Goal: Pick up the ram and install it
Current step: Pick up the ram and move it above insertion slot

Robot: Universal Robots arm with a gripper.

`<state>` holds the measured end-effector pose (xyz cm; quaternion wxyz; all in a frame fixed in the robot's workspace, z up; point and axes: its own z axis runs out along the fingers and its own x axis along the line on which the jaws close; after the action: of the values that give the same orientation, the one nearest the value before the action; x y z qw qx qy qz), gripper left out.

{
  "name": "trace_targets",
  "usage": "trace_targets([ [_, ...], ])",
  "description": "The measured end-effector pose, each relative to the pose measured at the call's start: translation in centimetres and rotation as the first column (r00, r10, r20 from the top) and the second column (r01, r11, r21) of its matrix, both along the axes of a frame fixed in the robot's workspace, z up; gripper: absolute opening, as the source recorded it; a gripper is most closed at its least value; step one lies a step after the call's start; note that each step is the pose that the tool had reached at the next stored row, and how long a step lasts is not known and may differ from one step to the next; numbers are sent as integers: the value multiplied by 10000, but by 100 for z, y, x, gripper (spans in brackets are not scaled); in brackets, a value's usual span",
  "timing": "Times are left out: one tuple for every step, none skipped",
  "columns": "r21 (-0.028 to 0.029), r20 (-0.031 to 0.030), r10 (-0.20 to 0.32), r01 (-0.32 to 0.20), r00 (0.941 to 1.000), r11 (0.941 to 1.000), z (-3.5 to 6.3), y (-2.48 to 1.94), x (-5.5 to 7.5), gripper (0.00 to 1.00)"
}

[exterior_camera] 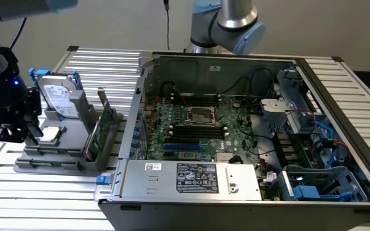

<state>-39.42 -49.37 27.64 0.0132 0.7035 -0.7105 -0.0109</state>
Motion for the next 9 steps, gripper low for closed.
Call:
trace_targets([
  [0,0,1,-1,10000,10000,-19,-4,0,30],
  [0,0,0,0,10000,10000,-37,-8,0,30],
  [1,0,0,0,10000,10000,-55,-12,0,30],
  [1,1,0,0,10000,10000,-73,-16,0,30],
  [1,1,0,0,10000,10000,-91,-20,1,30],
  [0,0,0,0,10000,10000,-110,-24,0,30],
  [1,0,1,-1,10000,10000,-128,-28,1,30],
  [1,1,0,0,10000,10000,-146,-32,0,30],
  [0,0,0,0,10000,10000,-164,-36,0,30],
])
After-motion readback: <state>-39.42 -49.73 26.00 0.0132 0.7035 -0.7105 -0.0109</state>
